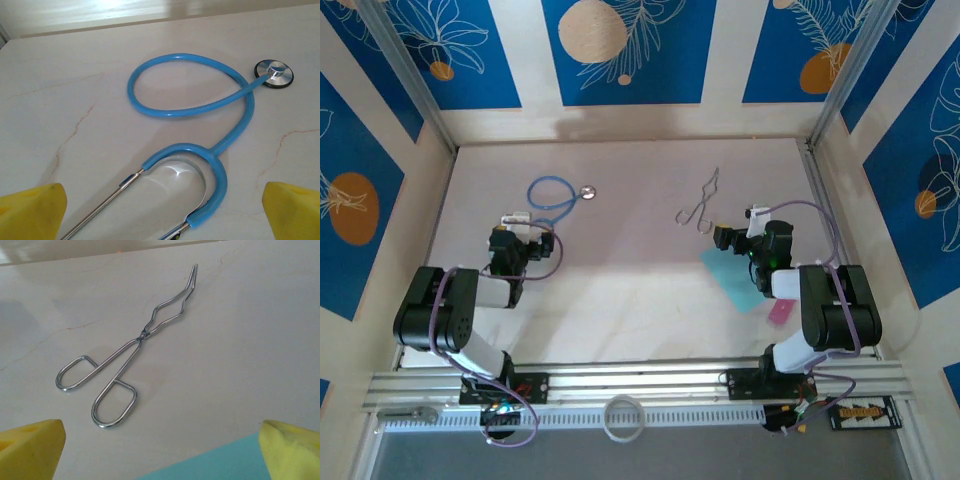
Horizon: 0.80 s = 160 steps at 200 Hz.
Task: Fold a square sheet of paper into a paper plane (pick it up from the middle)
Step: Move the square sheet of paper to the center of the table.
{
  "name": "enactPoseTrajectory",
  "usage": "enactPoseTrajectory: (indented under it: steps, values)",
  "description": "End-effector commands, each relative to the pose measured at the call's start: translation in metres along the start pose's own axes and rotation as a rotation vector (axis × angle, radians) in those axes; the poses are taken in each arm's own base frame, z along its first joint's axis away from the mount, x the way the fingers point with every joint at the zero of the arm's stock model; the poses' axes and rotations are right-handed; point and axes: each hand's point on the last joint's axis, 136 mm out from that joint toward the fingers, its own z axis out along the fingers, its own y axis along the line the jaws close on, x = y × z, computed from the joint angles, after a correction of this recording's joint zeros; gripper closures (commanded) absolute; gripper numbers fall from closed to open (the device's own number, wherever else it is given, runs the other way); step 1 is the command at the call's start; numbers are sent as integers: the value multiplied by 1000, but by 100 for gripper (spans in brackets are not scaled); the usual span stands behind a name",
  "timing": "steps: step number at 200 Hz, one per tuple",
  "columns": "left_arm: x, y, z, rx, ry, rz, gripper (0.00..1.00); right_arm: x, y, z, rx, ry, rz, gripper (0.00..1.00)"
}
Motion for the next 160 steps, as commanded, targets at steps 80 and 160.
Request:
enactPoseTrajectory:
  steps: [80, 160]
  values:
    - [-7, -2, 1, 20, -22, 6, 0, -14, -4, 1, 14, -36, 3, 1]
    - [-7, -2, 1, 20, -23, 8, 0, -13, -3, 2, 29, -36, -10, 1]
